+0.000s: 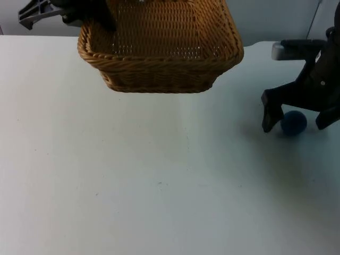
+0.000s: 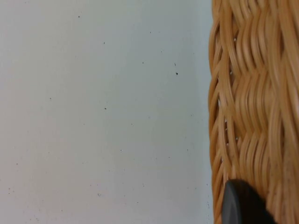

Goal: Pick up the basket with the left hand and place the ball into the basket with the right hand.

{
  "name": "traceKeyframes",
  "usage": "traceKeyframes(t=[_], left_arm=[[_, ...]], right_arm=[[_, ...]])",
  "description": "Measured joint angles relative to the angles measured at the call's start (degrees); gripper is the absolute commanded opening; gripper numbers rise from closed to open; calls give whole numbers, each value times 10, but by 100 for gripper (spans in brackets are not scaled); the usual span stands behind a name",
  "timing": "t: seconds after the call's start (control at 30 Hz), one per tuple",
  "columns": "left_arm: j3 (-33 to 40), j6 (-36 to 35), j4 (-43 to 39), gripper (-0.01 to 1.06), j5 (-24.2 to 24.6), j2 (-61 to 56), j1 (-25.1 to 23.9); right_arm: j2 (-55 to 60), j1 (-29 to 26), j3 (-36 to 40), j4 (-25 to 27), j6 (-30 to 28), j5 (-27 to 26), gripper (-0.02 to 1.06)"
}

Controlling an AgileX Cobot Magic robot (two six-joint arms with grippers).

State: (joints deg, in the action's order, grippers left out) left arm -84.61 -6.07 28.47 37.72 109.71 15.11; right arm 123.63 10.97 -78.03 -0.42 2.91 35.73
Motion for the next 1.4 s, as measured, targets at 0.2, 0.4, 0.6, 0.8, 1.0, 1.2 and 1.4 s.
traceKeyframes(t=[0.2,0.4,0.6,0.8,1.0,1.2,1.4], left_arm=[[0,0,-5,0,0,0,0],[0,0,-10,0,0,0,0],[0,0,-11,0,0,0,0],[0,0,-13,0,3,0,0],[0,0,-14,0,5,0,0],[0,0,-15,0,6,0,0],[0,0,-15,0,7,0,0]], right_arm=[[4,0,0,-3,0,-5,86],[4,0,0,-7,10,-14,41],[4,0,0,-7,17,-15,1],[-2,0,0,-7,27,-11,0],[-75,0,0,-8,29,-5,0],[-172,0,0,-8,29,16,0],[-255,0,0,-8,29,33,0]])
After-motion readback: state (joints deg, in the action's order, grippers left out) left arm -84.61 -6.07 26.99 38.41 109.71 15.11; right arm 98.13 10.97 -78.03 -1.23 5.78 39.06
